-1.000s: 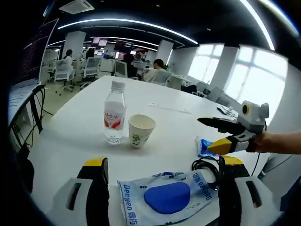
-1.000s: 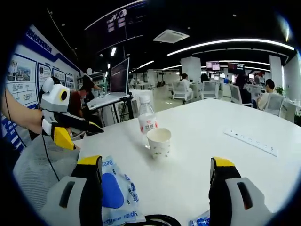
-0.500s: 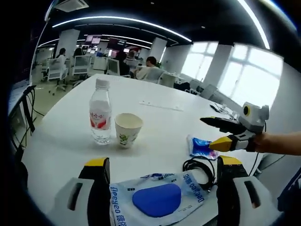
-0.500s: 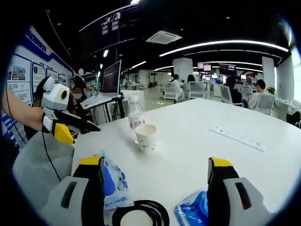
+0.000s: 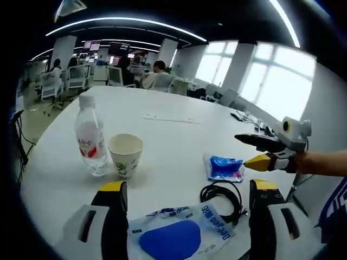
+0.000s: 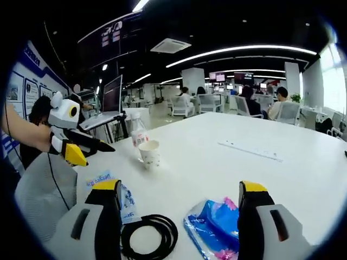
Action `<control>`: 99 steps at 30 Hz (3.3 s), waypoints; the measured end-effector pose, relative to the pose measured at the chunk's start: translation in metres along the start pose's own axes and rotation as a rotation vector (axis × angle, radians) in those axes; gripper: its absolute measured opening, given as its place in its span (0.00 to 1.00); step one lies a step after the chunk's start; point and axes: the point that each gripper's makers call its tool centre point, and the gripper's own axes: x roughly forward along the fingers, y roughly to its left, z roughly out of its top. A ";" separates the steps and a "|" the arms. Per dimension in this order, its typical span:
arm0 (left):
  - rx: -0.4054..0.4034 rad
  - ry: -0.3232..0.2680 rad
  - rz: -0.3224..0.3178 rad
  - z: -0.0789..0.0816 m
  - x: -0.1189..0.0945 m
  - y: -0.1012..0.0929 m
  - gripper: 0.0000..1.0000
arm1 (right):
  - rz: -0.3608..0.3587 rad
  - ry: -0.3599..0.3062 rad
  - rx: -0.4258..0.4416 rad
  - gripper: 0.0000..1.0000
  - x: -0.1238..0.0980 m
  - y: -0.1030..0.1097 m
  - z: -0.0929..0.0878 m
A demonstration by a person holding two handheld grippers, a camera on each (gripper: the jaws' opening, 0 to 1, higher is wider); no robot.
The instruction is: Arrange the tabletop items into an orderly group along one side of the table until the central work area is clear of visible clutter.
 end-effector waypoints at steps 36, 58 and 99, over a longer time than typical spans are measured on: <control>0.113 0.112 -0.194 -0.002 0.071 -0.057 0.86 | -0.272 0.005 0.157 0.81 -0.080 -0.048 -0.037; 0.144 0.226 -0.205 -0.019 0.131 -0.063 0.81 | -0.373 0.079 0.345 0.67 -0.069 -0.078 -0.080; 0.070 0.328 -0.153 -0.043 0.172 -0.077 0.00 | -0.455 0.200 0.513 0.00 -0.056 -0.086 -0.108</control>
